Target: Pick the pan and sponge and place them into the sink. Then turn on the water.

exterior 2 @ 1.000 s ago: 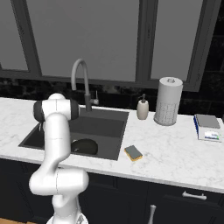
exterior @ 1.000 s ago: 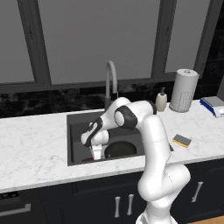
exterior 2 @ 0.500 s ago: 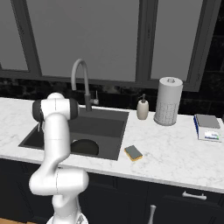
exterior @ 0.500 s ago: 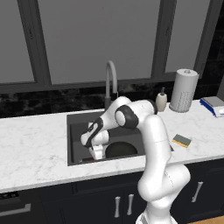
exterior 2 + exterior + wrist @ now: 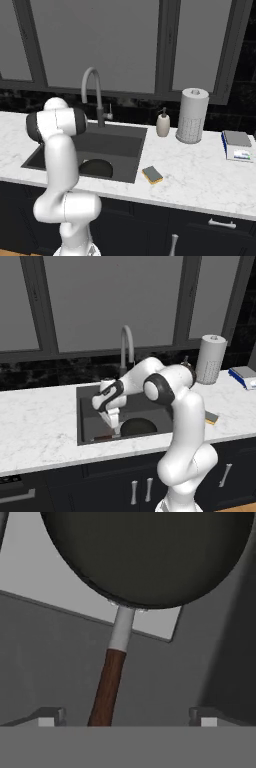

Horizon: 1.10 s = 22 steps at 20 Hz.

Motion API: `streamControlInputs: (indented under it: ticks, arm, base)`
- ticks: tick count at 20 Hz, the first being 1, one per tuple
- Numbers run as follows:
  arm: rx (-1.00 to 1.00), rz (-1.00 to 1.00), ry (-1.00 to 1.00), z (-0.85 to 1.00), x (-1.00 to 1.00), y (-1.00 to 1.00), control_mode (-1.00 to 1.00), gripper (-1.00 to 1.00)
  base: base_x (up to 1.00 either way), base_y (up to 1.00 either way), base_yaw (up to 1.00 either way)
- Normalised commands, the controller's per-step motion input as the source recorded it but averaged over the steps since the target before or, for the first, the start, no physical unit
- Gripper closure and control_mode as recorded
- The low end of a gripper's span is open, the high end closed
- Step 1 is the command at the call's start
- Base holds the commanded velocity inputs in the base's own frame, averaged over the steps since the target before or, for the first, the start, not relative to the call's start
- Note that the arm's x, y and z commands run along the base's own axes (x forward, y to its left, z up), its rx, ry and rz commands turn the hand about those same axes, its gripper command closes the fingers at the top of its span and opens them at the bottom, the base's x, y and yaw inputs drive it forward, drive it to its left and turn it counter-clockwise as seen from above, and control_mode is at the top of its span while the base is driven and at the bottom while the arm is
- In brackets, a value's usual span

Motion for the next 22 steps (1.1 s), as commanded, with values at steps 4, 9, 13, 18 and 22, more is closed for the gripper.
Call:
streamControlInputs:
  ticks: [4,9,13,18,22]
  arm:
    - [0.03,0.09,-0.10,1.00,-0.10,-0.05,-1.00,-1.00]
    - [0.03,0.12,-0.13,1.00,-0.26,-0.13,-1.00,-1.00]
    - [0.00,0.25,-0.13,1.00,-0.32,-0.31,-1.00,-1.00]
    - [0.00,0.35,-0.09,1.00,-0.37,-0.29,-1.00,-1.00]
    - [0.00,0.44,-0.08,1.00,-0.53,-0.31,-1.00,-1.00]
  base:
    - [0.00,0.00,0.00]
    - [0.00,0.00,0.00]
    - [0.00,0.00,0.00]
    - [0.00,0.00,0.00]
    - [0.00,0.00,0.00]
